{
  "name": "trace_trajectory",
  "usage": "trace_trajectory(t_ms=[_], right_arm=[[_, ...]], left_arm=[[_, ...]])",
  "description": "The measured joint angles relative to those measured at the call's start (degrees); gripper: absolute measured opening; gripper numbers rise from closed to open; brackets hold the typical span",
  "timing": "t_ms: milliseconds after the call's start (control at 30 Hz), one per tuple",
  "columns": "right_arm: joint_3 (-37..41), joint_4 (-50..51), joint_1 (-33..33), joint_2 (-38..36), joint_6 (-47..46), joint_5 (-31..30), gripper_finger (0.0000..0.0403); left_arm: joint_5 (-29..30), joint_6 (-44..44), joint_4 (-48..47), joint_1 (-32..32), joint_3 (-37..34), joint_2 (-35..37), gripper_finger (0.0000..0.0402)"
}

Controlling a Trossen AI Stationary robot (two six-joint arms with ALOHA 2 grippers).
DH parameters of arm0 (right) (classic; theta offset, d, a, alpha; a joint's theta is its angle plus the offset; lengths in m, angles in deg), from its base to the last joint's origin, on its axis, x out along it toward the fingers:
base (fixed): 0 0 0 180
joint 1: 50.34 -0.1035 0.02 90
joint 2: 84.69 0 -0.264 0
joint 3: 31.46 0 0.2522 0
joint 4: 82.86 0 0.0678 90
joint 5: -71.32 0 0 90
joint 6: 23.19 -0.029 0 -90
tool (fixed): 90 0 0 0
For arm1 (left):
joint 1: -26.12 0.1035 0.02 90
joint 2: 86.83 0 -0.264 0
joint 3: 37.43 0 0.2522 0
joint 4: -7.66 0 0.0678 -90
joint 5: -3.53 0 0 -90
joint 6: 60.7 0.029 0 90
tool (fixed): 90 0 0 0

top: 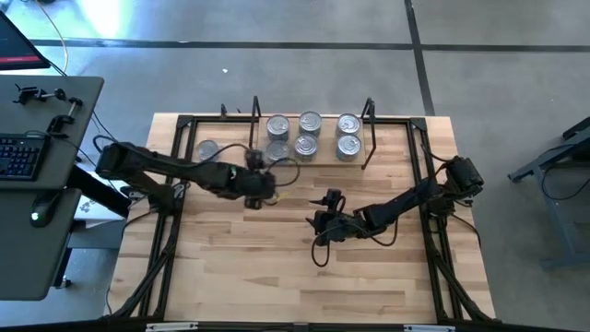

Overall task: Stack canned seafood by type on shelf
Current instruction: Stack the blue tuna can on top of the bottom blue tuna can on the shelf

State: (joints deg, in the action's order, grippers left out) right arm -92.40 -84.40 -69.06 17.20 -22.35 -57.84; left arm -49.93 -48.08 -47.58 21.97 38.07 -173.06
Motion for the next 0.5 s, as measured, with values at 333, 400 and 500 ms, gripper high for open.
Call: trace_trajectory(t_ms=[333, 400, 500], right_arm=[[0.00, -0.08, -0.02, 0.02, -0.60, -0.02, 0.0268], [0.00, -0.40, -0.02, 0.02, -0.11, -0.04, 0.0268], [0.00, -1.33, -0.02, 0.02, 1.25, -0.04, 0.0268]], left_arm=[[5.78, -36.92, -12.01, -6.41, -16.99, 18.05, 0.0197], [7.80, -43.02, -10.22, -4.72, -22.37, 21.54, 0.0192], [8.18, -49.33, -8.37, 1.85, -28.31, 24.81, 0.0189]])
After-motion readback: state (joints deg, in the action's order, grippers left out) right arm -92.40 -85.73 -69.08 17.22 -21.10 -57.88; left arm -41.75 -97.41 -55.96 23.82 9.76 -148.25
